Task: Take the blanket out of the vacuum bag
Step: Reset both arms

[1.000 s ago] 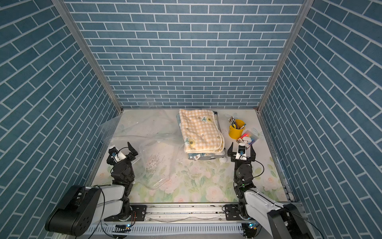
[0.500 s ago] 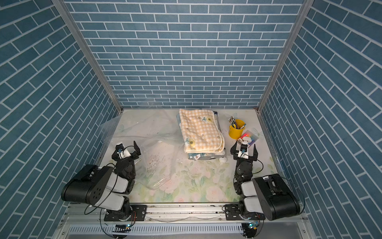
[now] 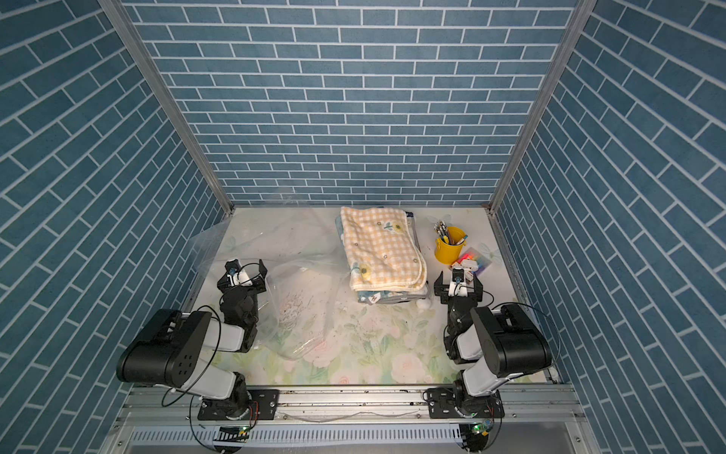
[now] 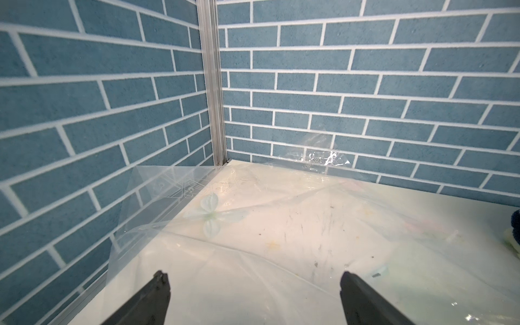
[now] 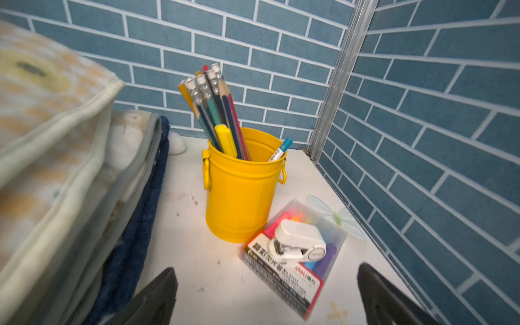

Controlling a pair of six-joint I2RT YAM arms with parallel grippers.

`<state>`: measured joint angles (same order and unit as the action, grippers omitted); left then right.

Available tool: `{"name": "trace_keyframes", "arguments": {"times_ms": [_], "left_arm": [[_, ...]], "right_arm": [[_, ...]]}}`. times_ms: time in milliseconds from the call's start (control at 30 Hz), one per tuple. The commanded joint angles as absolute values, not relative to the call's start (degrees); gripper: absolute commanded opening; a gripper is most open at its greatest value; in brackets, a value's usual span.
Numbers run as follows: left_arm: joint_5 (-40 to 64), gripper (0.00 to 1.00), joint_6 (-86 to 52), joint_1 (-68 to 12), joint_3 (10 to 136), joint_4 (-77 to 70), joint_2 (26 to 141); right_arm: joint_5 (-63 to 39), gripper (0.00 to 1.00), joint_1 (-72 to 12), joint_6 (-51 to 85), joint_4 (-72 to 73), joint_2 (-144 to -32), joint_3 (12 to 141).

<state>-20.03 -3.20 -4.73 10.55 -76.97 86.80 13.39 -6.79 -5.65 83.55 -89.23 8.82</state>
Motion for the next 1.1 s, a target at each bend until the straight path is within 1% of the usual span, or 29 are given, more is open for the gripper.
{"name": "trace_keyframes", "arguments": {"times_ms": [0,267,633,1067], "left_arm": [[-19.6,0.99,-3.3,-4.4,10.8,-76.2,86.9],[-19.8,1.0,-3.2,-4.6,10.9,-76.1,86.9],[-19.9,0.99,-3.1,-4.7,10.8,-76.1,86.9],[-20.3,1.0,-2.8,-5.0,10.8,-76.3,86.9]], "right_arm": [[4.5,0.99,-2.7,-0.7,76.0,-88.4,12.1],[5.1,0.99,-2.9,-1.2,75.6,-88.0,12.0],[7.1,0.99,-5.3,-3.5,78.2,-87.9,10.6],[7.2,0.99,-5.4,-3.5,78.2,-87.9,10.6]]}}
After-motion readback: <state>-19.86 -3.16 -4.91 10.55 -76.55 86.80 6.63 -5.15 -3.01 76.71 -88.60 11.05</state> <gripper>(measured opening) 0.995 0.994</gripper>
